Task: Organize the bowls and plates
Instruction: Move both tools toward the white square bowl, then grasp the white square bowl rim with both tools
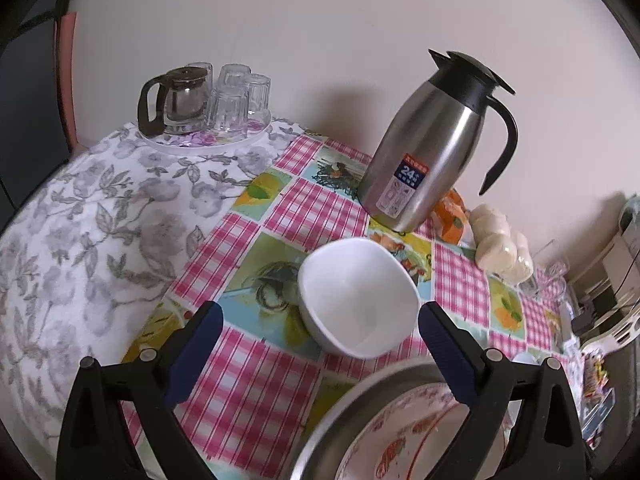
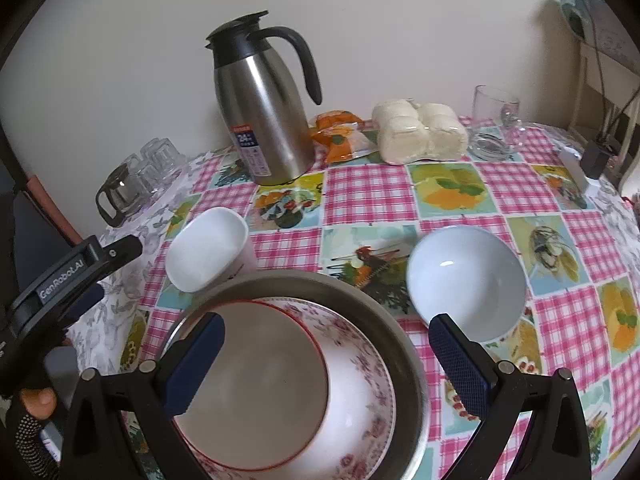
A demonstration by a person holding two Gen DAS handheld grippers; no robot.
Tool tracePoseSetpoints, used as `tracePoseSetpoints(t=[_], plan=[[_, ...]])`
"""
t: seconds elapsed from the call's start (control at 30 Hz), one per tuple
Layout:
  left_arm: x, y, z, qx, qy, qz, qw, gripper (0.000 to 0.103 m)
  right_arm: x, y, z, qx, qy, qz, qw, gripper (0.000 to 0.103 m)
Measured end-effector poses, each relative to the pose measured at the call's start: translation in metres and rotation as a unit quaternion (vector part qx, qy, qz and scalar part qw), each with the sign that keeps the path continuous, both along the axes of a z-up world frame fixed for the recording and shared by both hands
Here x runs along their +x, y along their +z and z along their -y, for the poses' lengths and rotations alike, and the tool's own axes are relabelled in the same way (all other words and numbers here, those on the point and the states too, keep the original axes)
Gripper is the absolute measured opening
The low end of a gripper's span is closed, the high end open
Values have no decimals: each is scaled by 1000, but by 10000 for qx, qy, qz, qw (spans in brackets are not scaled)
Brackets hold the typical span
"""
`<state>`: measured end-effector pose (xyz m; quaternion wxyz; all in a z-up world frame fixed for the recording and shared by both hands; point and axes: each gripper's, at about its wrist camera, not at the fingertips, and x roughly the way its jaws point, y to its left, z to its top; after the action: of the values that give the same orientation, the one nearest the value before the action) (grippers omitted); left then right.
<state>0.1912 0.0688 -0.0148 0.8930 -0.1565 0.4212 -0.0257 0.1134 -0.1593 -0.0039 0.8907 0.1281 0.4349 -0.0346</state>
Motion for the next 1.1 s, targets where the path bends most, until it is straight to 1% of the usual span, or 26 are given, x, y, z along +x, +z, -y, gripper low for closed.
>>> tracePoseSetpoints(t=[0.07, 0.13, 0.17, 0.23, 0.43, 0.5, 0.6, 0.7, 0.77, 0.8, 0.87, 0.93, 1.03, 1.1], plan=[[6, -5, -4, -182, -20, -30, 9998, 98, 7, 1, -1, 42, 25, -33, 10000, 103], [12, -13, -8, -452, -112, -148, 9988, 98, 16, 3, -5, 11, 56, -103, 9999, 103], [15, -16, -9, -486, -111, -221, 9985, 98, 21, 4, -6, -16, 76, -149, 9999, 103], [21, -23, -11, -504, -86, -372, 9980, 98, 31, 5, -11, -50, 158, -261, 9995, 103], [29, -33, -18, -576, 49, -528, 9969, 98, 61, 7, -31, -201, 453, -496, 9975, 103], [32, -35, -20, -527, 69, -594, 9968, 98, 68, 7, -36, -228, 533, -566, 9967, 103], [35, -39, -24, -540, 118, -654, 9963, 98, 80, 4, -40, -183, 582, -718, 9955, 102], [40, -42, -27, -525, 183, -690, 9961, 98, 94, 3, -40, -121, 567, -856, 9946, 96], [42, -44, -28, -545, 193, -712, 9958, 98, 102, 2, -42, -140, 576, -915, 9940, 87], [43, -45, -28, -552, 192, -718, 9957, 97, 106, 2, -42, -145, 573, -950, 9937, 85], [45, -45, -27, -570, 185, -720, 9956, 93, 116, -1, -46, -156, 591, -1059, 9925, 81], [49, -48, -27, -608, 192, -757, 9951, 79, 123, -3, -50, -218, 622, -1117, 9915, 78], [54, -54, -25, -613, 175, -834, 9945, 78, 132, -9, -57, -356, 684, -1221, 9895, 76], [57, -58, -25, -629, 175, -881, 9940, 77, 138, -15, -62, -461, 718, -1311, 9877, 70]])
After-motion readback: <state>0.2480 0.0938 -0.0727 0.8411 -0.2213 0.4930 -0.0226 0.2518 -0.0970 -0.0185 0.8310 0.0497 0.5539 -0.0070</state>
